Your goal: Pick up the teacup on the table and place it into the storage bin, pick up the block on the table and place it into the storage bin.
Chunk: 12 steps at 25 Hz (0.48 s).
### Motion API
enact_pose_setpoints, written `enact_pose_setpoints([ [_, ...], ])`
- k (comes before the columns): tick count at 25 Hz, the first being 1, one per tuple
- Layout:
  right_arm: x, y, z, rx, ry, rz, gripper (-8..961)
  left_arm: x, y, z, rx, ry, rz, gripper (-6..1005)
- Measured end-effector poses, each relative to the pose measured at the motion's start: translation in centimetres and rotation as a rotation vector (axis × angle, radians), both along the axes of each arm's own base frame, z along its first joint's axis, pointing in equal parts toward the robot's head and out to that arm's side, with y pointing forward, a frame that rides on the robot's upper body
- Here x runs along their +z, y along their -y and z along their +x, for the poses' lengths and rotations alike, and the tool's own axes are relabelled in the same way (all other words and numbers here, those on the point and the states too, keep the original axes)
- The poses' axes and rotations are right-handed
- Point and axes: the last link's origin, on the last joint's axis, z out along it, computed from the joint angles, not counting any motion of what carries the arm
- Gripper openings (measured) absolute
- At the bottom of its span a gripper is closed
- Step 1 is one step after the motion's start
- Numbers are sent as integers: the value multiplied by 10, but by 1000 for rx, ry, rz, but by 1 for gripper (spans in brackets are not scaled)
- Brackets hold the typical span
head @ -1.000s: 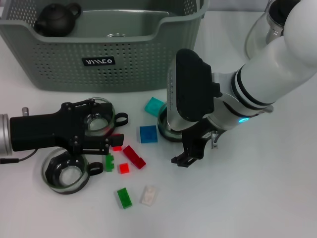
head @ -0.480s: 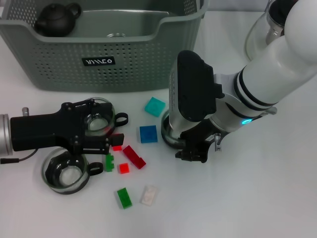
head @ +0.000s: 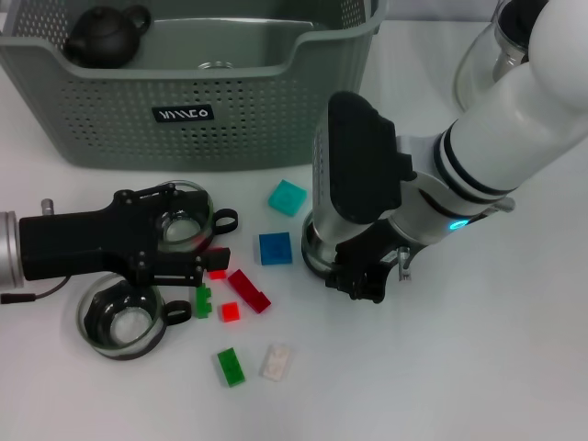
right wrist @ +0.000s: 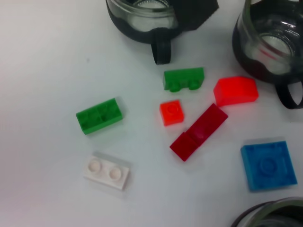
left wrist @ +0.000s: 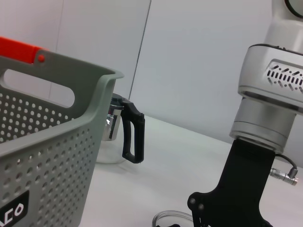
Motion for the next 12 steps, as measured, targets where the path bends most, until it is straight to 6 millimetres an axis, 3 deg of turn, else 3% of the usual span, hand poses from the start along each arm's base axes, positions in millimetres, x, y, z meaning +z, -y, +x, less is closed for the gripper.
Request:
enact_pose_setpoints([
  [3,6,1,-5,-13,-10,-2,62,0,0,0,-1,1,-3,909],
  [6,25,6,-18,-33,-42,-15,62,0,2,0,-2,4,-6,909],
  [12,90,18,-54,-51,-106,6,65,0,5,-2,7,3,-9,910],
])
